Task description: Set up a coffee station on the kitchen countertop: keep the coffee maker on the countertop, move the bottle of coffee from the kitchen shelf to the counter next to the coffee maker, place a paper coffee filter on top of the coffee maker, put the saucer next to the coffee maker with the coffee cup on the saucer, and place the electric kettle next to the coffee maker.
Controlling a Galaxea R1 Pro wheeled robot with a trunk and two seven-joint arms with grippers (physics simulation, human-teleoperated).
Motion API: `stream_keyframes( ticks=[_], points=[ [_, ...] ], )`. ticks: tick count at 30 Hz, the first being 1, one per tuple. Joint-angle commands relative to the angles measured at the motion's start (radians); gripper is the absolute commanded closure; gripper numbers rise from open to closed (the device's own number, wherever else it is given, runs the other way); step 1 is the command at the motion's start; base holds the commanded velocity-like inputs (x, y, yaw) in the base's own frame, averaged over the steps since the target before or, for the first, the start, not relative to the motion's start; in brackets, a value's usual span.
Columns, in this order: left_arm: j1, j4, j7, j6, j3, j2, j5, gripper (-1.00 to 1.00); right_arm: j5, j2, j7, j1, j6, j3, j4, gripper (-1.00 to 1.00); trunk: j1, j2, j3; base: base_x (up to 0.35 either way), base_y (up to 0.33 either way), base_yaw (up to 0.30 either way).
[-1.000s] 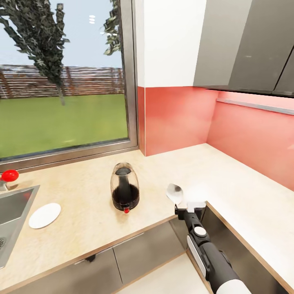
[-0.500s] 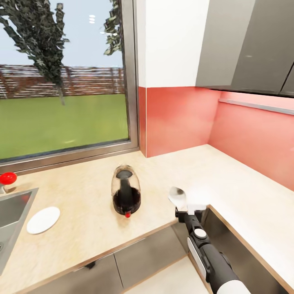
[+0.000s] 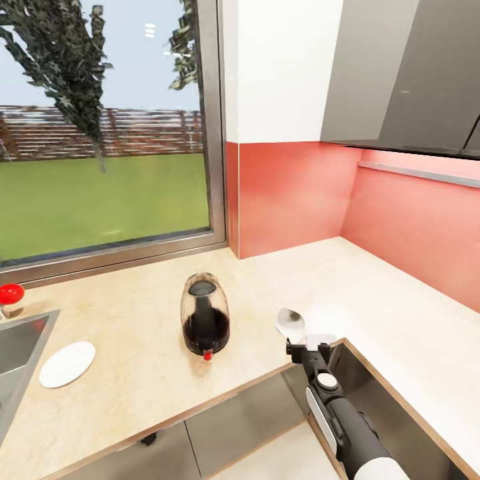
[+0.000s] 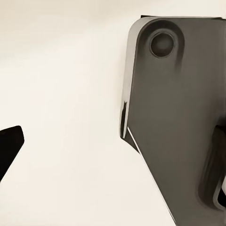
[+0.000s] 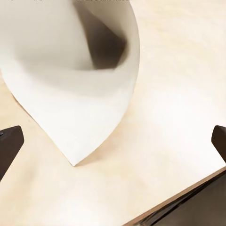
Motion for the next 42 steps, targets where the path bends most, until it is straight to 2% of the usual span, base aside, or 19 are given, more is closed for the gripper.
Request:
stream_keyframes(
  ticks=[1,42],
  points=[
    [0.001,-0.002,-0.001,-0.001,0.005,0.000,0.003,-1.00,0.000,0.000,-0.007,-0.001,0.007,0.003,-0.002,-1.00,0.001,-0.002,-0.002,0.007,0.000,0.000],
    [0.001,0.005,0.002,-0.001,0.006,-0.001,0.006,-1.00,0.003,0.000,-0.011,0.000,0.009,0.003,0.001,-1.00,0.001,-0.002,-0.002,0.060,-0.007,0.000]
  ],
)
